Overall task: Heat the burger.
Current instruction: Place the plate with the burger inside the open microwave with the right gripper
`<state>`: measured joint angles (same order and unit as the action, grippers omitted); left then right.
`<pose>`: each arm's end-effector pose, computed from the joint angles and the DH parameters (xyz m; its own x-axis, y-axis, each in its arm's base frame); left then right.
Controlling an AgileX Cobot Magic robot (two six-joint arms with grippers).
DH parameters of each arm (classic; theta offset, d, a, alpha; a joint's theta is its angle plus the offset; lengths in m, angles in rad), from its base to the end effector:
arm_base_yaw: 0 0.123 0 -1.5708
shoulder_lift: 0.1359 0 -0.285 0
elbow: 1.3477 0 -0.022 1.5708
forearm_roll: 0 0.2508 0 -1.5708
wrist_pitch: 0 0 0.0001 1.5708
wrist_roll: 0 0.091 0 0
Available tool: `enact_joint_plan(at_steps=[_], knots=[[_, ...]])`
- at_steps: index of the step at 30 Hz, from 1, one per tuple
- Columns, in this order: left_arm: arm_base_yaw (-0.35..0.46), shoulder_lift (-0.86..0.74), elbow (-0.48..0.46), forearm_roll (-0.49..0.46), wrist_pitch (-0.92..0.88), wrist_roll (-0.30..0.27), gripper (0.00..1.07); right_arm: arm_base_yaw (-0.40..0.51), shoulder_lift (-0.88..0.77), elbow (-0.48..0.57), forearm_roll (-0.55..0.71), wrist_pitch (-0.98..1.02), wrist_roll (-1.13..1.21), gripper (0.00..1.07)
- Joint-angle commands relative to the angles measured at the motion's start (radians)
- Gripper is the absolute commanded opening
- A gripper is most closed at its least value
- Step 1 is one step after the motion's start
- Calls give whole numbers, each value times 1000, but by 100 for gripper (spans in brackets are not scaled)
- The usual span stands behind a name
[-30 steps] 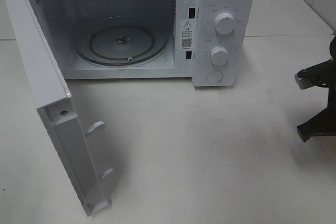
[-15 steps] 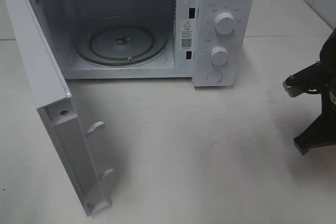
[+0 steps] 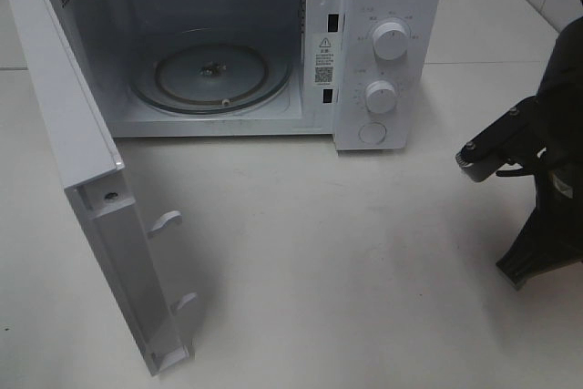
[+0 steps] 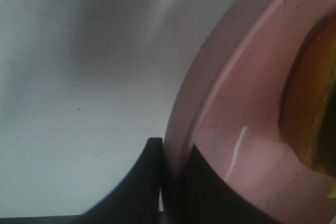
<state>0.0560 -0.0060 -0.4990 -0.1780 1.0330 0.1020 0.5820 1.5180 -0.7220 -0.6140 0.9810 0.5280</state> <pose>-0.0044 -0.0141 0.2803 -0.4188 -0.0135 -0.9080 0.0867 0.9947 -0.0547 0.2131 0.0881 0.1806 -0.9008 -0.4312 -0.0512 -0.3574 0.8033 -0.4765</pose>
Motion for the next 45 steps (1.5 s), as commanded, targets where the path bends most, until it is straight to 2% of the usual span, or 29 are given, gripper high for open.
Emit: enact_joint_plan(at_steps=[1,10,27,39,45], knots=[[3,-9,3,-5,-5,0,100,67,-26,1,-59,75,2,0],[3,-9,3,-5,-5,0,100,180,-27,1,-59,126,3,0],[3,-9,3,-5,-5,0,100,453,-27,1,-58,186,17,0],[3,-9,3,-5,-5,0,100,586,-27,0,-72,176,-39,0],[3,-9,3,-5,-5,0,100,596,-27,0,-108,157,-84,0]])
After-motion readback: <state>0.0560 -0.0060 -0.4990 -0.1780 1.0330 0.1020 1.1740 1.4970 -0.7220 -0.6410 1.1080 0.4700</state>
